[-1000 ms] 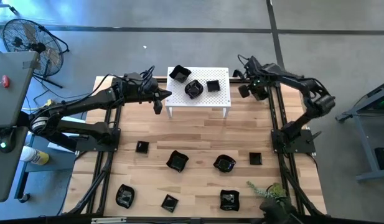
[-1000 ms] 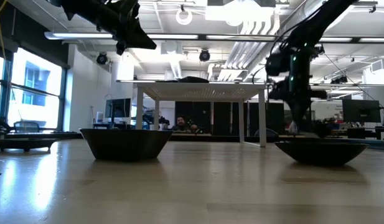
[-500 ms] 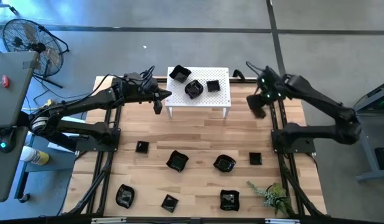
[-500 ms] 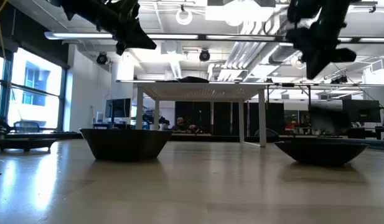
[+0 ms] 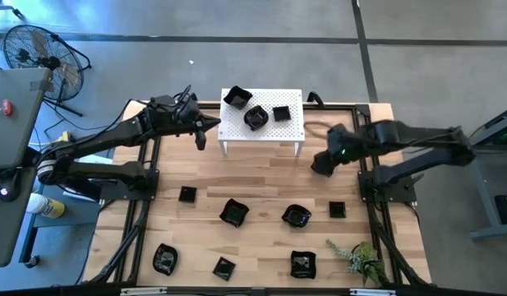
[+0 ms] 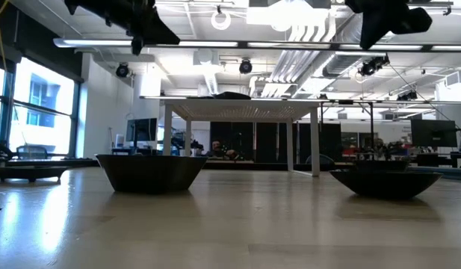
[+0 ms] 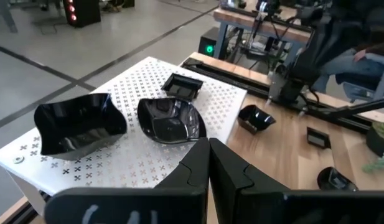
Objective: Pick & Place Mini shaped plates
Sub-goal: Stack the black distorted square plate on top of the black distorted square plate on the shelf
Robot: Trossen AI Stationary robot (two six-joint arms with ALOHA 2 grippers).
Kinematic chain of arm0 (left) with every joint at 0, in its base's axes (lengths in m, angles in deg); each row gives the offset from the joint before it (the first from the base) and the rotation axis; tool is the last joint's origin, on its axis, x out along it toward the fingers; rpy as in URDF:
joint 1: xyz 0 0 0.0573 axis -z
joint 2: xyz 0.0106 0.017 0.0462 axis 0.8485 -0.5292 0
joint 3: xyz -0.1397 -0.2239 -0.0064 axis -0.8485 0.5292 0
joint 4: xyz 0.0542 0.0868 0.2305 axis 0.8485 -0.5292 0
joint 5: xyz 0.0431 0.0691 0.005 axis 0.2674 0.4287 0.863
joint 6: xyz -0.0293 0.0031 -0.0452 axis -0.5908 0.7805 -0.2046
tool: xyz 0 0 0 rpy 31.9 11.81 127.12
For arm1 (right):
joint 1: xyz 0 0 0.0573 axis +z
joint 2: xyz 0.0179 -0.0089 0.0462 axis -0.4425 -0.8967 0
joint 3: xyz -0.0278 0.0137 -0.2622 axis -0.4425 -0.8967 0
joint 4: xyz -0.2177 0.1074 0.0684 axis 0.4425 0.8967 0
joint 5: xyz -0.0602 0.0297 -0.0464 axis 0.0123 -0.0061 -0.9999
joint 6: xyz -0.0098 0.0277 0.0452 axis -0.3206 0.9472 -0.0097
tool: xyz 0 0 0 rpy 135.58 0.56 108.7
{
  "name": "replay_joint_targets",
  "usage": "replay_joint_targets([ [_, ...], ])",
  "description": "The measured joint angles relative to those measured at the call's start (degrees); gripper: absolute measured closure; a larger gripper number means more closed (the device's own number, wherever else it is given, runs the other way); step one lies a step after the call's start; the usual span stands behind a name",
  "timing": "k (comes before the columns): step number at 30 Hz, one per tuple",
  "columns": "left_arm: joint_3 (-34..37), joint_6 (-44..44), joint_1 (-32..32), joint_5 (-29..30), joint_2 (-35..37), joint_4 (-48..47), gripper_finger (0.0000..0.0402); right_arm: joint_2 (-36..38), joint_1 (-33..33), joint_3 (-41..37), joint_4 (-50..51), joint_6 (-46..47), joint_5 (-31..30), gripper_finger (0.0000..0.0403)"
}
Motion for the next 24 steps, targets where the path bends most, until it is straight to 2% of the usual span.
replay_joint_targets([
  [4,0.0,0.0,0.0,-0.2,1.1,-2.4,0.0401,-1.4,3.4,-4.5,0.0,5.1,-0.5,0.0353],
  [7,0.0,-0.9,0.0,-0.7,1.6,-3.8,0.0401,-0.9,4.4,-10.4,-0.5,13.6,-0.8,0.0318],
  [10,0.0,-1.1,0.0,-2.2,1.5,-4.7,0.0401,1.8,4.5,-17.4,-3.8,21.1,-1.6,0.0287],
  [13,0.0,-1.4,0.0,-3.5,1.6,-4.4,0.0401,5.8,4.2,-24.7,-8.1,28.8,-5.0,0.0269],
  [18,0.0,-1.4,0.0,-4.4,1.5,-4.3,0.0401,10.5,0.6,-35.7,-17.2,33.4,-7.4,0.0263],
  [24,0.0,-1.5,0.0,-4.3,1.5,-4.3,0.0401,9.7,-5.5,-44.8,-26.9,33.3,-6.5,0.0271],
])
